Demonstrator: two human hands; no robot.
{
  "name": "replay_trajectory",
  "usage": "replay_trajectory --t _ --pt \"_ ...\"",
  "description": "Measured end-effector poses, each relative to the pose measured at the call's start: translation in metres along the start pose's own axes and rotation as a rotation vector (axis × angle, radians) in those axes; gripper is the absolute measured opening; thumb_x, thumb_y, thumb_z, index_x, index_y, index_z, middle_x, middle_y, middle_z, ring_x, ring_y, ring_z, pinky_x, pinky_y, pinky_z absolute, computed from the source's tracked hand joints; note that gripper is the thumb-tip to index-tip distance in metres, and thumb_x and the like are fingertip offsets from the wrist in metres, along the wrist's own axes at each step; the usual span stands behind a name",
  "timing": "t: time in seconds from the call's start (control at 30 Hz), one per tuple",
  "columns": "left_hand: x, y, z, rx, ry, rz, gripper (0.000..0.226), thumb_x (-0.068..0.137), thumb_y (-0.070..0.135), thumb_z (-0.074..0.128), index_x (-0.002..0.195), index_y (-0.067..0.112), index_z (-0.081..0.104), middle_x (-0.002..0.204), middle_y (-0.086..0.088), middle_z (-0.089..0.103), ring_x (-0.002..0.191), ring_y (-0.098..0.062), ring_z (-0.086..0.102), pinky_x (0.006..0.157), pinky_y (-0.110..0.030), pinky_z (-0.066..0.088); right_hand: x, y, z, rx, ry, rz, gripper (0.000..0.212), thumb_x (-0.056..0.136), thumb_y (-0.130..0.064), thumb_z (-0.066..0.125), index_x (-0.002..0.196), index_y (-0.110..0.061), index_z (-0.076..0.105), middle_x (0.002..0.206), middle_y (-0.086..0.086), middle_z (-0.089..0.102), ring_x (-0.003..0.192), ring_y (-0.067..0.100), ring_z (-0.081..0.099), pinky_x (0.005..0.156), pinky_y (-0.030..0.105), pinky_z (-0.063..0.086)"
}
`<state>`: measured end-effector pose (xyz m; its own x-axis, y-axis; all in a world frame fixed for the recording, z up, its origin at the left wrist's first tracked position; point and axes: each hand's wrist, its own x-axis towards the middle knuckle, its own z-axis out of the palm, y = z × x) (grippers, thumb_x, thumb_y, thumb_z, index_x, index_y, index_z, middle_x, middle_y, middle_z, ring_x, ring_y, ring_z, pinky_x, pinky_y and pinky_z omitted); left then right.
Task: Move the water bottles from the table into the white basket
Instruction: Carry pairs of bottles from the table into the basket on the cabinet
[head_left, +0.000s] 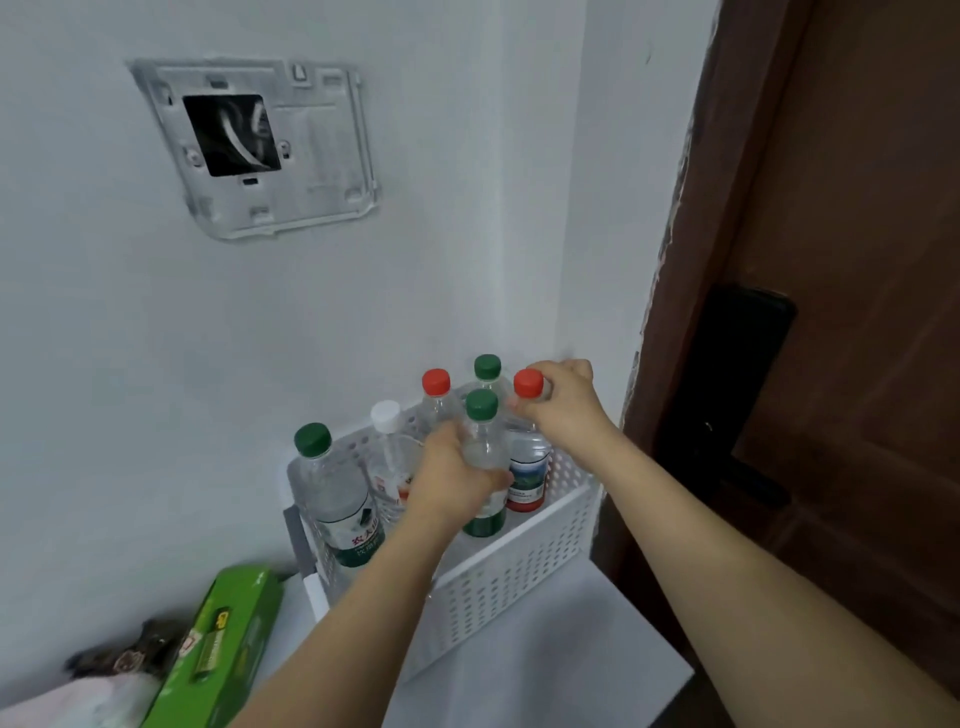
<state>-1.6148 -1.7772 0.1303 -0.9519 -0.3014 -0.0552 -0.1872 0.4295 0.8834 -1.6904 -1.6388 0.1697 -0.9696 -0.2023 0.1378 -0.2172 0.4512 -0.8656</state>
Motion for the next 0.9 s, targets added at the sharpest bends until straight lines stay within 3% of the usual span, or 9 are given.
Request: replay_trajectory --t 0.07,0.13,0.2,0.3,0.43,0.63,0.77,0.9 --pt "0.000 -0.001 0.003 0.070 -0.011 -0.023 0.070 0.065 0.014 0.088 0.123 0.019 0.049 0.123 -0.005 0.059 0.108 -0.024 0.061 0.091 -0.045 0.053 -0.002 0.006 0.004 -0.017 0.000 -0.010 0.021 0.081 -0.019 0.074 0.091 -0.030 0.059 0.107 -0.002 0.032 0.082 0.001 0.047 0.080 0.011 0.033" --pt "-0.001 -0.003 0.006 0.117 -0.022 -0.048 0.079 0.065 0.015 0.088 0.130 0.016 0.044 0.130 -0.007 0.054 0.117 -0.029 0.056 0.100 -0.049 0.049 -0.005 0.009 0.007 -0.026 0.005 -0.039 0.021 0.080 -0.020 0.074 0.094 -0.029 0.060 0.106 -0.002 0.036 0.083 0.001 0.047 0.077 0.009 0.032" --pt "-0.004 -0.004 0.006 0.165 -0.004 -0.060 0.080 0.065 0.022 0.088 0.130 0.017 0.043 0.128 -0.006 0.056 0.115 -0.028 0.057 0.097 -0.046 0.050 -0.007 0.010 0.009 -0.028 0.003 -0.062 0.023 0.081 -0.022 0.074 0.097 -0.029 0.059 0.106 0.000 0.043 0.085 0.004 0.049 0.076 0.012 0.034" --pt "-0.007 -0.006 0.005 0.324 0.023 -0.046 0.083 0.067 0.036 0.082 0.135 0.019 0.037 0.116 -0.005 0.064 0.106 -0.029 0.062 0.081 -0.035 0.049 -0.008 0.012 0.009 -0.036 -0.007 -0.079 0.024 0.080 -0.023 0.074 0.098 -0.029 0.059 0.105 0.001 0.049 0.090 0.013 0.052 0.082 0.023 0.036" --pt "-0.006 -0.007 0.004 0.304 0.043 -0.052 0.079 0.071 0.035 0.080 0.137 0.021 0.037 0.114 -0.003 0.065 0.104 -0.028 0.061 0.082 -0.037 0.051 -0.009 0.015 0.010 -0.044 0.004 -0.093 0.027 0.080 -0.026 0.075 0.101 -0.029 0.059 0.100 -0.002 0.053 0.091 0.014 0.053 0.082 0.025 0.038" --pt "-0.006 -0.009 0.007 0.321 0.045 -0.086 0.074 0.073 0.035 0.080 0.129 0.014 0.036 0.112 -0.007 0.064 0.094 -0.026 0.060 0.070 -0.033 0.044 -0.018 0.018 0.011 -0.042 0.025 -0.101 0.034 0.080 -0.027 0.075 0.110 -0.030 0.057 0.106 -0.004 0.054 0.099 0.014 0.053 0.086 0.024 0.037" --pt "-0.010 -0.001 0.005 0.314 0.031 -0.146 0.083 0.073 0.034 0.082 0.135 0.007 0.034 0.120 -0.011 0.062 0.109 -0.032 0.061 0.080 -0.037 0.049 -0.035 0.013 0.001 -0.028 0.013 -0.064 0.055 0.084 -0.028 0.071 0.134 -0.022 0.048 0.132 0.001 0.052 0.120 0.014 0.050 0.095 0.025 0.036" --pt "-0.023 0.015 -0.003 0.318 -0.028 -0.126 0.049 0.076 0.027 0.079 0.116 0.010 0.058 0.104 -0.008 0.069 0.102 -0.029 0.066 0.089 -0.043 0.055 -0.066 0.006 -0.028 -0.092 0.045 -0.042 0.063 0.087 -0.035 0.068 0.143 -0.021 0.040 0.145 -0.002 0.045 0.128 0.015 0.045 0.099 0.029 0.037"
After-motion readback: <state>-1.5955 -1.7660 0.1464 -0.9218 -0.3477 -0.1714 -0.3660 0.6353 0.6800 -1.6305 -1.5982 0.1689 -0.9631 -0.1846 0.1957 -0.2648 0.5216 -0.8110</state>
